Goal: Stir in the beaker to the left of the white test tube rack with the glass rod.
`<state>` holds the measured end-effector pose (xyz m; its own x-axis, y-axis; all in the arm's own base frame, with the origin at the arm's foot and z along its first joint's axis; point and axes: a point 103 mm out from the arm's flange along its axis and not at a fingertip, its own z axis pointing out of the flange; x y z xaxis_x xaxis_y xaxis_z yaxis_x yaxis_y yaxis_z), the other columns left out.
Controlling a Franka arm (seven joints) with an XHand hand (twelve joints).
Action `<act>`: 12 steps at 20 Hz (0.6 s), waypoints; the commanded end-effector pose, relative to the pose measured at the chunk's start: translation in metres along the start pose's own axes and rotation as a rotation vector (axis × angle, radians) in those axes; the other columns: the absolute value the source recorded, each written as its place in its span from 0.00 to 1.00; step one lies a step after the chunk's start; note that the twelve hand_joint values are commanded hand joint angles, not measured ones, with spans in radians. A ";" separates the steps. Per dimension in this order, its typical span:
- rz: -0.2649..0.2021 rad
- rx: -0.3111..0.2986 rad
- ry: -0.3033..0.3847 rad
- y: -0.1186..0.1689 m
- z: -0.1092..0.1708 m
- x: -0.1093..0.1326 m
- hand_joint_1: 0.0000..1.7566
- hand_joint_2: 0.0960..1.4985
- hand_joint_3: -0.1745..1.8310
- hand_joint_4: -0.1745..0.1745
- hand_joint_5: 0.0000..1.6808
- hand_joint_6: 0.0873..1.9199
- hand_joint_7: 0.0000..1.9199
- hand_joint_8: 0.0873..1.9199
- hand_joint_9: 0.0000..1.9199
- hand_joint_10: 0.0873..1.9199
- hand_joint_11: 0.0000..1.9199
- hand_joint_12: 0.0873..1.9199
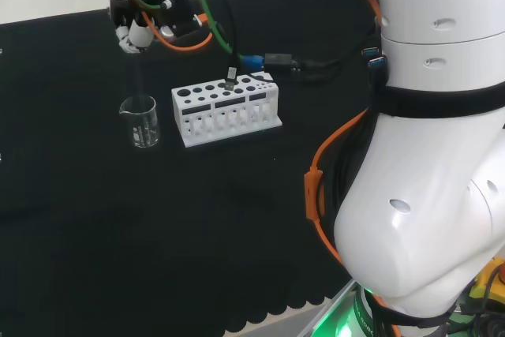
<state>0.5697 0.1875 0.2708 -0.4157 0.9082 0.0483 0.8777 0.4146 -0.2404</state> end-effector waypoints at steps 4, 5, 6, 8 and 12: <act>0.026 0.010 -0.007 -0.025 0.006 -0.016 0.67 0.45 0.47 0.00 0.62 0.55 0.79 0.36 0.91 0.24 0.83 0.38; 0.026 0.010 -0.005 -0.028 0.006 -0.014 0.67 0.45 0.47 0.00 0.62 0.55 0.79 0.36 0.91 0.24 0.83 0.38; 0.024 0.009 -0.007 -0.031 0.006 -0.012 0.67 0.45 0.47 0.00 0.62 0.55 0.79 0.36 0.91 0.24 0.83 0.38; 0.020 0.005 -0.010 -0.037 0.005 -0.006 0.67 0.45 0.47 0.00 0.62 0.55 0.79 0.36 0.91 0.24 0.83 0.38; 0.018 0.000 -0.012 -0.042 0.005 -0.001 0.67 0.45 0.47 0.00 0.62 0.55 0.79 0.36 0.91 0.24 0.83 0.38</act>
<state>0.5401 0.1660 0.2723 -0.4012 0.9153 0.0361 0.8820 0.3967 -0.2544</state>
